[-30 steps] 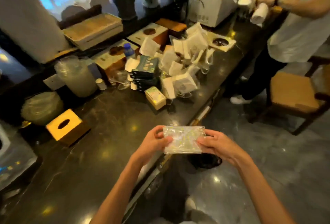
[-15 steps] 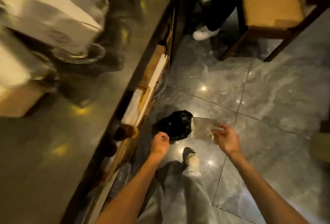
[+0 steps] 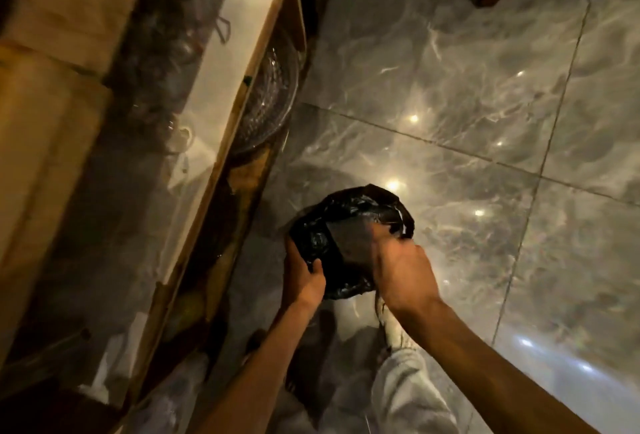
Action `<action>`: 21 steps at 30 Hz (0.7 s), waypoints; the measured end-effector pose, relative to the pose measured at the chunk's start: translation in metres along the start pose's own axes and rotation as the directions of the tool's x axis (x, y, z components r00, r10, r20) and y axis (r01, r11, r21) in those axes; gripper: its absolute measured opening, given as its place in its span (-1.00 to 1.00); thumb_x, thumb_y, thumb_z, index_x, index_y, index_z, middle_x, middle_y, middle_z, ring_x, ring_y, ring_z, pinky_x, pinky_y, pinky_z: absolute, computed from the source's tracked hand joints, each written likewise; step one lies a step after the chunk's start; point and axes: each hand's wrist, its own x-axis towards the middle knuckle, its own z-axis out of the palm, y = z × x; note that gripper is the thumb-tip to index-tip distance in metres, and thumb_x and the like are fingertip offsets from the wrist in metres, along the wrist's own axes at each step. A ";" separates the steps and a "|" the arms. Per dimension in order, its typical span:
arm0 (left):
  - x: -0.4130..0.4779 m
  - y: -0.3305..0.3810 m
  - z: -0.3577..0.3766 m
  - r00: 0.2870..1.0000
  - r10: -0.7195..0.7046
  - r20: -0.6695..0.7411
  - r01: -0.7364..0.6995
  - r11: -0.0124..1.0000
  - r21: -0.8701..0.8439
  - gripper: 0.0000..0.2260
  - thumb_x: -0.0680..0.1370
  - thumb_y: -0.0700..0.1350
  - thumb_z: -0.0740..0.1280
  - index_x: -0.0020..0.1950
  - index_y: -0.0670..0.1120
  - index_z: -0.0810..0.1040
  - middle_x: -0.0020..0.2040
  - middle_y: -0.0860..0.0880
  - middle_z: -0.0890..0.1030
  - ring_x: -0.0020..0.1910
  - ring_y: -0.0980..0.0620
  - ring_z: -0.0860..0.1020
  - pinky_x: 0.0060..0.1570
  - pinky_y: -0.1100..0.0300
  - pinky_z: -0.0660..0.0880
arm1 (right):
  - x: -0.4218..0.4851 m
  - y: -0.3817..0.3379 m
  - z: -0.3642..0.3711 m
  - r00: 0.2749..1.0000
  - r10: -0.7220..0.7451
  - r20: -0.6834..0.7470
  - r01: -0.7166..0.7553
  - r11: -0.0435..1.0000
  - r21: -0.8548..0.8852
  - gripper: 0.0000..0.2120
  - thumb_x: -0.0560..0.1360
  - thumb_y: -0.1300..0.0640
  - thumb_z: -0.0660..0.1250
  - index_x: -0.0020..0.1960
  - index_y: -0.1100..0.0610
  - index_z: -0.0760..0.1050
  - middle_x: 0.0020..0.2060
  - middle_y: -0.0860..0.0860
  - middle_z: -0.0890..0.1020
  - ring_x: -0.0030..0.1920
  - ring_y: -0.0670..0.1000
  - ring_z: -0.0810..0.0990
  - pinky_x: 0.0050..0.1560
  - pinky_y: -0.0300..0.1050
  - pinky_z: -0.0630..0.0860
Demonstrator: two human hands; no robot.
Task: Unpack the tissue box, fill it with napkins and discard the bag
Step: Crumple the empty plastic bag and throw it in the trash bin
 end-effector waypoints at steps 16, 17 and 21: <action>0.016 -0.024 0.002 0.994 -0.010 0.111 0.060 0.888 -0.456 -0.46 0.57 0.02 0.27 0.50 0.19 0.15 0.38 0.07 0.46 0.33 -0.01 0.49 0.04 0.11 0.59 | 0.003 -0.018 0.109 0.936 -0.247 -0.251 0.164 0.937 -0.309 -0.22 0.49 0.10 0.33 0.59 0.13 0.01 0.56 0.16 0.17 0.55 0.26 0.12 0.50 0.21 0.17; 0.016 -0.023 0.002 0.990 -0.082 0.117 0.130 0.859 -0.495 -0.47 0.59 -0.08 0.27 0.48 0.22 0.16 0.35 0.05 0.47 0.29 -0.03 0.52 -0.11 0.09 0.62 | 0.006 -0.015 0.111 0.948 -0.228 -0.222 0.148 0.934 -0.326 -0.22 0.50 0.06 0.34 0.58 0.13 0.02 0.57 0.15 0.14 0.55 0.25 0.08 0.50 0.23 0.12; 0.016 -0.021 0.002 0.967 -0.210 0.142 0.254 0.794 -0.552 -0.42 0.57 -0.25 0.24 0.44 0.27 0.18 0.33 -0.02 0.49 0.16 -0.04 0.56 -0.45 0.19 0.57 | 0.019 -0.012 0.110 0.975 -0.152 -0.159 0.093 0.940 -0.329 -0.35 0.61 -0.08 0.10 0.59 0.13 -0.02 0.58 0.13 0.05 0.57 0.24 -0.04 0.54 0.25 0.00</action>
